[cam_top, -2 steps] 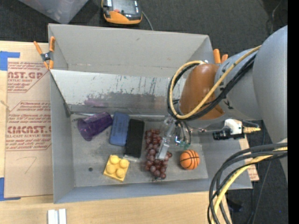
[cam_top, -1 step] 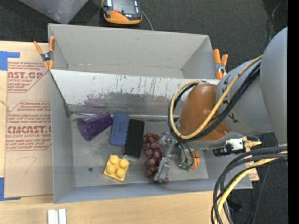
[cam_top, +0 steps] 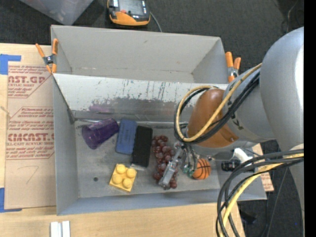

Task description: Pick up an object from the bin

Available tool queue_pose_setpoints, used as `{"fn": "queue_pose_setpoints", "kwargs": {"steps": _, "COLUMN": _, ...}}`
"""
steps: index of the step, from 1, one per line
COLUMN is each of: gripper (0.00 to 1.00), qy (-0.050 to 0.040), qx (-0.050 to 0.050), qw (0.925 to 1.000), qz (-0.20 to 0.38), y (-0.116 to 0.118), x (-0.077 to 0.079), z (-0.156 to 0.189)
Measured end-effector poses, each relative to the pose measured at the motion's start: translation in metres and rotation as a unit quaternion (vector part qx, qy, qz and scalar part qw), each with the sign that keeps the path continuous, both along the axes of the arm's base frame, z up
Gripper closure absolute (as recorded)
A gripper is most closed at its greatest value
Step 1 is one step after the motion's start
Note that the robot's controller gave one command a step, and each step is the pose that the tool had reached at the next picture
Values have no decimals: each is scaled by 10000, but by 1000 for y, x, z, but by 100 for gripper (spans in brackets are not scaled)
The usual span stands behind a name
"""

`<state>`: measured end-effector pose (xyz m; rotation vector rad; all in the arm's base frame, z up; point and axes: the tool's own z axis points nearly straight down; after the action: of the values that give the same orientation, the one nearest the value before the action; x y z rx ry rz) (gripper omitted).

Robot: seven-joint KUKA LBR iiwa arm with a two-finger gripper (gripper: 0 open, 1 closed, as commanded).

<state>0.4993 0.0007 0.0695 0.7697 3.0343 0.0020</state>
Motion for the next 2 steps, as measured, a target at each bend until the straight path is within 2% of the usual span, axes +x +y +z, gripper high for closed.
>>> {"fn": "queue_pose_setpoints", "kwargs": {"steps": 1, "gripper": 100, "qy": 24, "qx": 11, "qw": 9999, "qz": -145, "y": 19, "x": -19, "z": 2}}
{"fn": "queue_pose_setpoints", "kwargs": {"steps": 2, "gripper": 100, "qy": 23, "qx": 11, "qw": 9999, "qz": -147, "y": 19, "x": -19, "z": 2}}
